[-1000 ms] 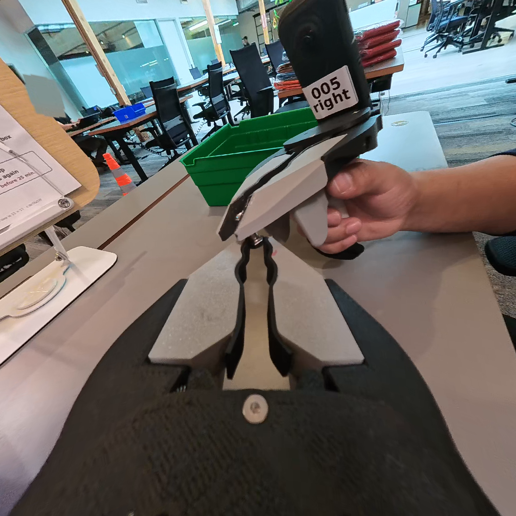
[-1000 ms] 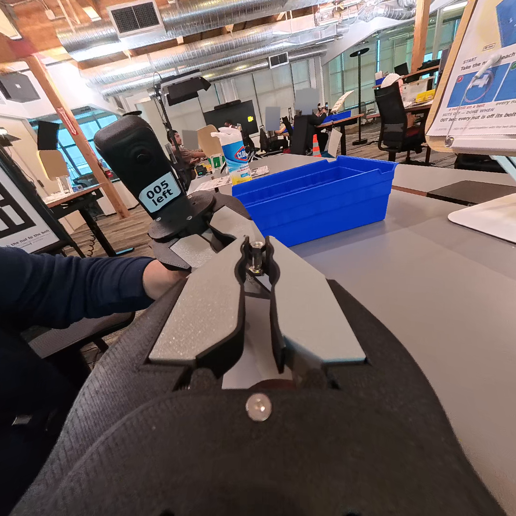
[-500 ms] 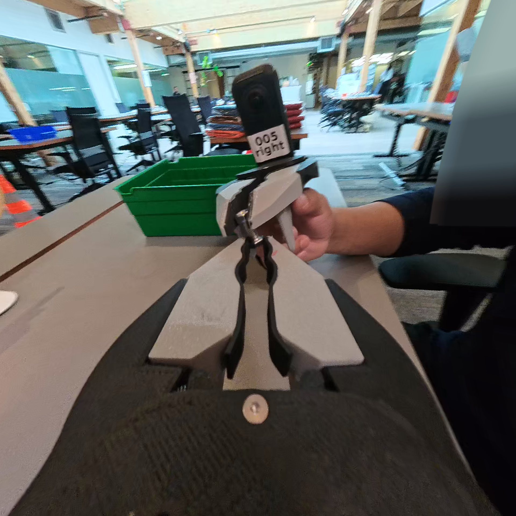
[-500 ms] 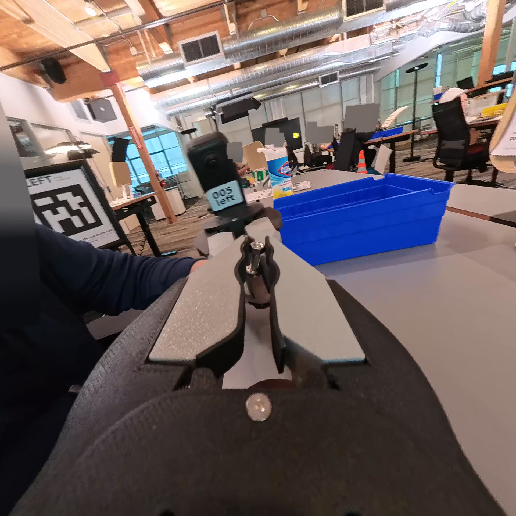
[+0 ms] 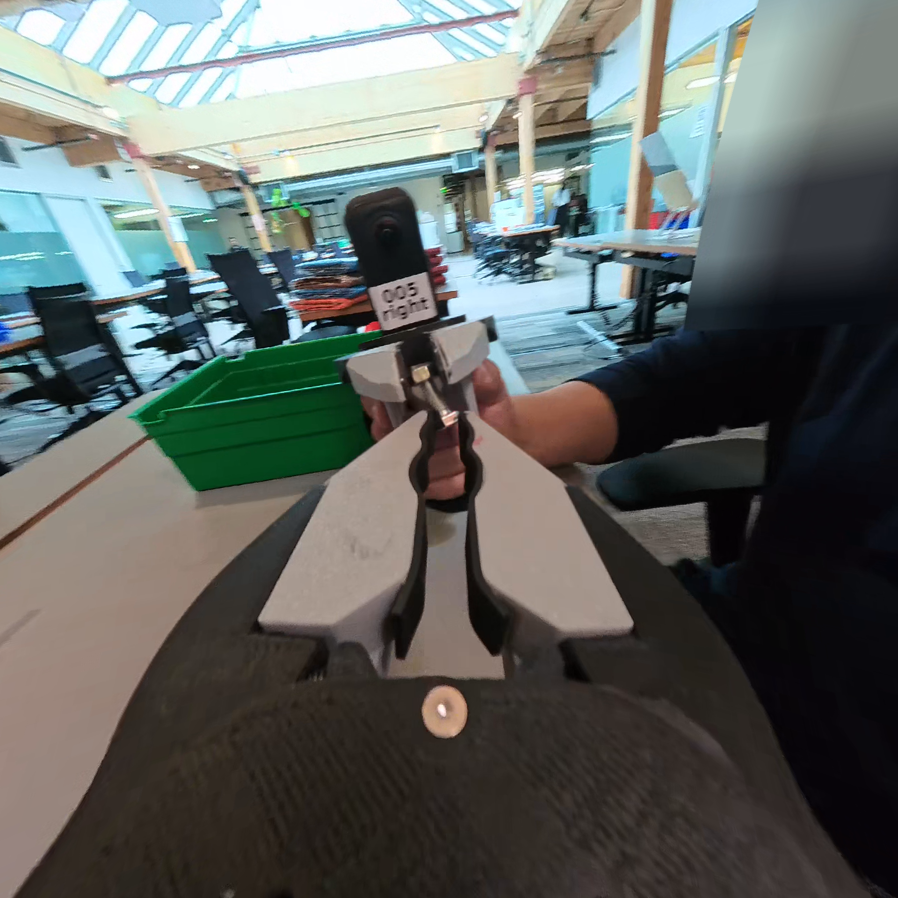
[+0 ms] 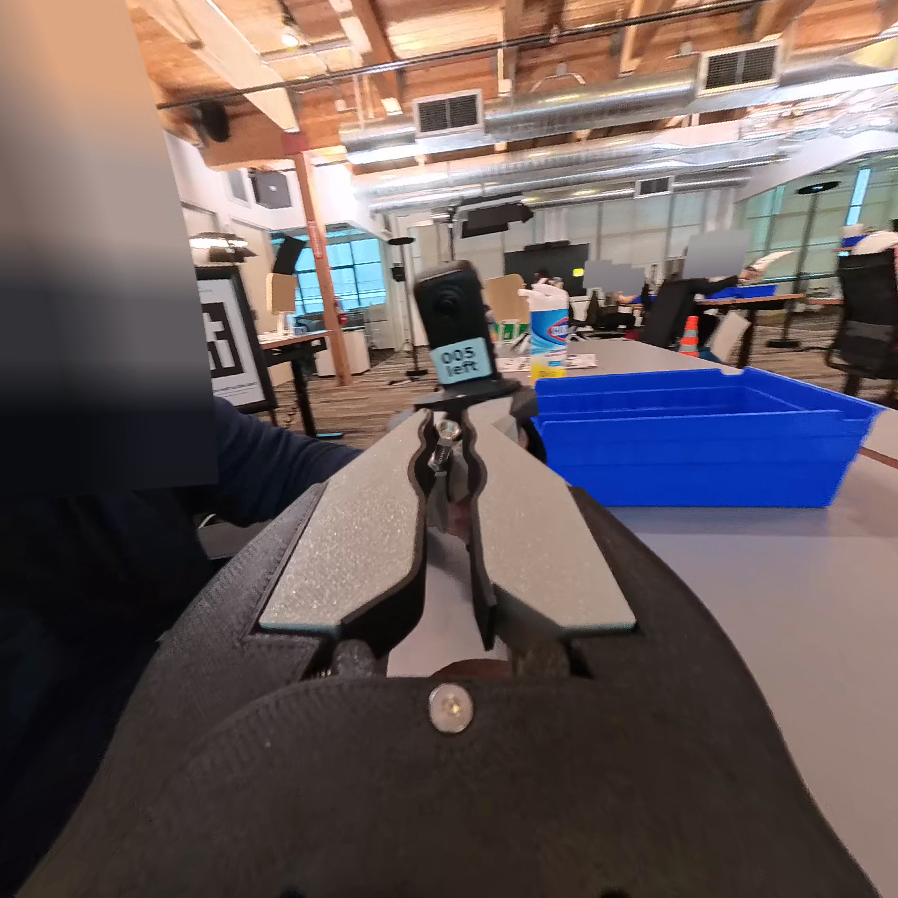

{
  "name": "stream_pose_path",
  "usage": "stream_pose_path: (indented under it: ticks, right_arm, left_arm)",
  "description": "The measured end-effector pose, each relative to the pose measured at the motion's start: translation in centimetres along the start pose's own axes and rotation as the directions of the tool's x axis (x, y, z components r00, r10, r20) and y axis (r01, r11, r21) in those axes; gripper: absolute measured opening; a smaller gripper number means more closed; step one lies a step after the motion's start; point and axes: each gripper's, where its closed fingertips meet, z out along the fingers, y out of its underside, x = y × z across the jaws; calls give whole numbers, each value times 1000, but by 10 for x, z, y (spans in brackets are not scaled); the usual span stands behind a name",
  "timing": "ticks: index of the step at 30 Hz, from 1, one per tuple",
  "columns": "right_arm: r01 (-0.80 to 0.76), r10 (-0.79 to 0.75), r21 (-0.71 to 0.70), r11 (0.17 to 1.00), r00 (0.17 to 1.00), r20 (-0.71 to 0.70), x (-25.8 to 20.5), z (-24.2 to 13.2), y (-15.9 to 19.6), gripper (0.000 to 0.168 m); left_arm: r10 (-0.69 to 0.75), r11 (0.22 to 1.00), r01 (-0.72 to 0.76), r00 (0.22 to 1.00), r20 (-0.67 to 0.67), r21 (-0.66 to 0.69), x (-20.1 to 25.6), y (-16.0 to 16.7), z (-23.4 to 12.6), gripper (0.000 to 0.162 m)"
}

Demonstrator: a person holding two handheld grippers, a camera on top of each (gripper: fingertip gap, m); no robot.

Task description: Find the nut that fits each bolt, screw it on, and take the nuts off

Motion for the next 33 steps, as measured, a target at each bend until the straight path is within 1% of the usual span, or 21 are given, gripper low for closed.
stream_pose_path:
  ticks: [2,3,4,6,8,9,10,14,16,21,24,29,33]
  right_arm:
    - [7,-7,-8,1000,998,-60,10,-1,1,8]
    - [4,-5,-14,1000,998,-66,11,-1,3,8]
    - [-4,3,-15,1000,999,-45,9,-1,4,8]
    - [-33,33,0,999,999,34,-3,0,3,8]
    - [-33,33,9,999,998,59,-7,1,1,8]
    - [-24,24,7,1000,999,48,-6,1,1,8]
    - [-16,16,7,1000,1000,25,-3,1,1,9]
    - [-35,36,29,999,999,-28,7,-2,-3,24]
    - [-41,42,33,999,998,-43,11,-4,-4,25]
    - [-51,52,18,999,994,-95,20,-5,0,25]
    - [-53,56,19,998,988,-144,29,-8,0,24]
    - [-59,59,5,998,983,-173,34,-7,4,21]
    - [-84,79,-19,996,983,-166,35,-2,12,11]
  left_arm:
    - [65,997,-61,994,92,-51,-11,6,0,7]
    - [109,992,-100,987,121,-82,-14,8,0,7]
    - [136,988,-125,984,118,-96,-11,9,1,7]
    - [99,993,-96,994,45,-64,0,5,1,7]
    - [57,998,-57,998,-1,-27,5,1,0,7]
    - [36,999,-36,999,-7,-19,5,1,0,7]
    - [32,999,-32,999,10,-18,2,1,0,7]
    - [82,996,-77,992,100,-50,-10,5,0,7]
    - [107,993,-100,984,141,-57,-15,4,-2,7]
    - [155,987,-140,956,248,-77,-31,3,-7,7]
    - [200,977,-164,927,319,-135,-42,8,-10,7]
    - [264,956,-195,898,352,-221,-47,18,-8,7]
    - [268,954,-199,902,338,-225,-42,19,-2,7]
